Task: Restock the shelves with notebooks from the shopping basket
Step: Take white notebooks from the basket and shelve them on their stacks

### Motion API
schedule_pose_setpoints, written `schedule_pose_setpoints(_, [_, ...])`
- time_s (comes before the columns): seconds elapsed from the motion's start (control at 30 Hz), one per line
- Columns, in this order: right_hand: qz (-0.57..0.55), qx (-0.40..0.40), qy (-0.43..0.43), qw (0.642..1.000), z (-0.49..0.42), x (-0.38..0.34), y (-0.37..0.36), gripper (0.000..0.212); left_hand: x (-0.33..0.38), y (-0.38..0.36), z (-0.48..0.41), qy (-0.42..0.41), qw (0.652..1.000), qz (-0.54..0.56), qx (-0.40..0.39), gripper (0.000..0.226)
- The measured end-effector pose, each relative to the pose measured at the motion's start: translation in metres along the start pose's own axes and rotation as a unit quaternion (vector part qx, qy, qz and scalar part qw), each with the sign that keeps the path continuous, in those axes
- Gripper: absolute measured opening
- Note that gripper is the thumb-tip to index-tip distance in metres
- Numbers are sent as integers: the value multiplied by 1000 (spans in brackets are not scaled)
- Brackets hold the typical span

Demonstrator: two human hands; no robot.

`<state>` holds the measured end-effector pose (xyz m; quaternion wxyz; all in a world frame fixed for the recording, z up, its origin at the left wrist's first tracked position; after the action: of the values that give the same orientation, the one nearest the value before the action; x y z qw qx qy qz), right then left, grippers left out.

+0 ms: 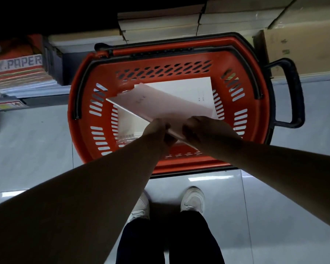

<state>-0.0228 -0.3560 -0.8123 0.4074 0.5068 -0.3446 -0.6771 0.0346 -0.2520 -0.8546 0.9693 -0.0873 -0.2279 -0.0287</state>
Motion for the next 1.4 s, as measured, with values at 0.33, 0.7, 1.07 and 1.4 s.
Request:
schedule_pose_setpoints(0.33, [-191, -34, -367, 910, 4, 49, 46, 56, 36, -4, 61, -44, 994, -87, -37, 20])
schedule_pose_setpoints(0.7, [-356, 106, -409, 834, 75, 2, 158, 23, 109, -7, 172, -53, 987, -138, -56, 19])
schedule_pose_setpoints(1.07, [-395, 195, -376, 815, 131, -79, 279, 27, 169, -12, 306, -92, 981, -125, -116, 22])
schedule_pose_setpoints(1.4, [-373, 266, -337, 823, 182, -146, 397, 27, 218, -25, 438, -146, 971, -106, -156, 27])
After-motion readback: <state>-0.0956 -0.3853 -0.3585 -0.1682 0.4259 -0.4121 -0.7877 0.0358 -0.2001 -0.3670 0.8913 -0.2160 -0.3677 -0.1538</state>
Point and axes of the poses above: each hand's wrist, its own z-axis away from the middle knuckle, its own y-axis out of the back of the hand, x = y × z, the point moved 5 cm from there along -z, towards the middle knuckle, and after that the axes turned 8 degrees about -y, right-handed, at the moved point
